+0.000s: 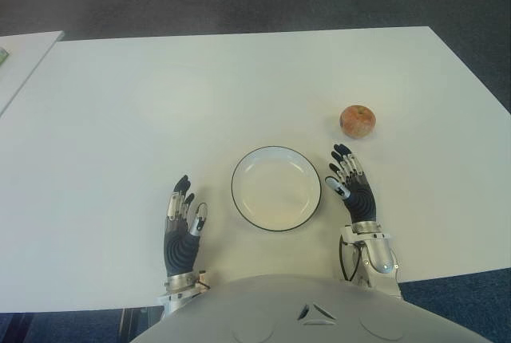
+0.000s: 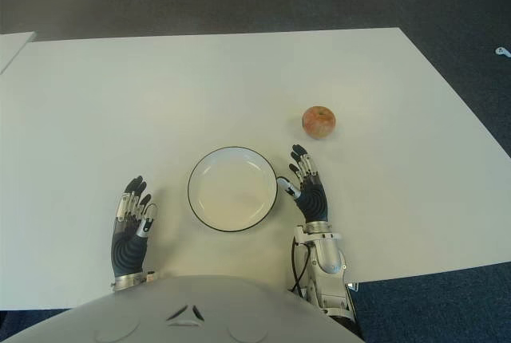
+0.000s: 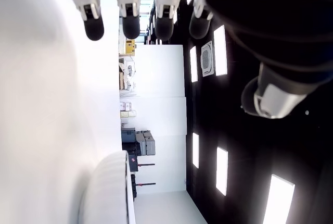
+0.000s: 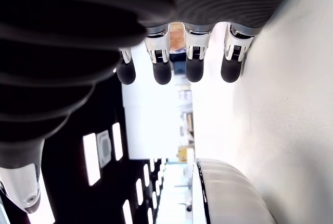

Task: Put the apples into the plate.

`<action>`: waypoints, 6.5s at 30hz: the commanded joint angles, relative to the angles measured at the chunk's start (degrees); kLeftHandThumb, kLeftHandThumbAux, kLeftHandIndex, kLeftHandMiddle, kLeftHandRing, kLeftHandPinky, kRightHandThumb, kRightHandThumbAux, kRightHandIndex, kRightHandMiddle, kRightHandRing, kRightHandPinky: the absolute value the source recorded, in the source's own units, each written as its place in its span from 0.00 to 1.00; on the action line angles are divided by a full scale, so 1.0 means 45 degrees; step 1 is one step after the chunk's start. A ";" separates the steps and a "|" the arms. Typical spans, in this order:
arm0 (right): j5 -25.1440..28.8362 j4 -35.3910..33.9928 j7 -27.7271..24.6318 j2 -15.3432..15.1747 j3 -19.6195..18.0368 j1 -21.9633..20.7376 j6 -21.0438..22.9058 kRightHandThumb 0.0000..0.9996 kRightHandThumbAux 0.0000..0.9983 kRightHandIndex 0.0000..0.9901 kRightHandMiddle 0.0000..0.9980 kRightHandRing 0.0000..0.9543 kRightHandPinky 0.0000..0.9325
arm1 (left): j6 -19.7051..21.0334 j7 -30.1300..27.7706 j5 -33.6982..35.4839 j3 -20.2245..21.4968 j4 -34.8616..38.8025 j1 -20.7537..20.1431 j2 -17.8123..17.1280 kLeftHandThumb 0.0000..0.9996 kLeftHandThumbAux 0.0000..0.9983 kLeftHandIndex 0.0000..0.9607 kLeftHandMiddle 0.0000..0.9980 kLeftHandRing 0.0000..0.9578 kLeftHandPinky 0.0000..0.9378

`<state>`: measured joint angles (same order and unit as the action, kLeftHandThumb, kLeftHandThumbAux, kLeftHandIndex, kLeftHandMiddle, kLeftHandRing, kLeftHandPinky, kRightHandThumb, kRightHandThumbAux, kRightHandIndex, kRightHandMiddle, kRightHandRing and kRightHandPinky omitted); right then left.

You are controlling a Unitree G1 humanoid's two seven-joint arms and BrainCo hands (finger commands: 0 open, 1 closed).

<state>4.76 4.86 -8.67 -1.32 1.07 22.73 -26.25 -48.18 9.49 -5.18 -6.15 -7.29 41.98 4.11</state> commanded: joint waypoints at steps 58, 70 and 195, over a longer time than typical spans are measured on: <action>-0.9265 0.1817 0.6234 -0.2939 -0.0785 -0.3523 -0.3610 0.28 0.55 0.00 0.00 0.00 0.00 | 0.0522 0.0047 -0.0189 0.0061 -0.1301 -0.0424 0.0281 0.03 0.43 0.00 0.00 0.00 0.00; -1.1691 0.3442 0.9533 -0.3790 0.0062 -0.5379 -0.2445 0.31 0.50 0.00 0.00 0.00 0.00 | 0.0316 0.0087 -0.0329 0.0160 -0.1812 -0.0826 0.0271 0.03 0.42 0.00 0.00 0.00 0.00; -1.1084 1.3639 0.7339 -0.6344 0.5417 -1.3789 0.1337 0.36 0.42 0.00 0.00 0.00 0.00 | 0.1103 0.0525 -0.0109 0.0211 -0.1553 -0.1081 0.0679 0.10 0.44 0.00 0.00 0.00 0.00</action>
<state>-45.18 64.84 24.58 -31.10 24.33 -39.32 -21.20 -46.65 11.14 -5.14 -5.04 -10.94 34.70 5.33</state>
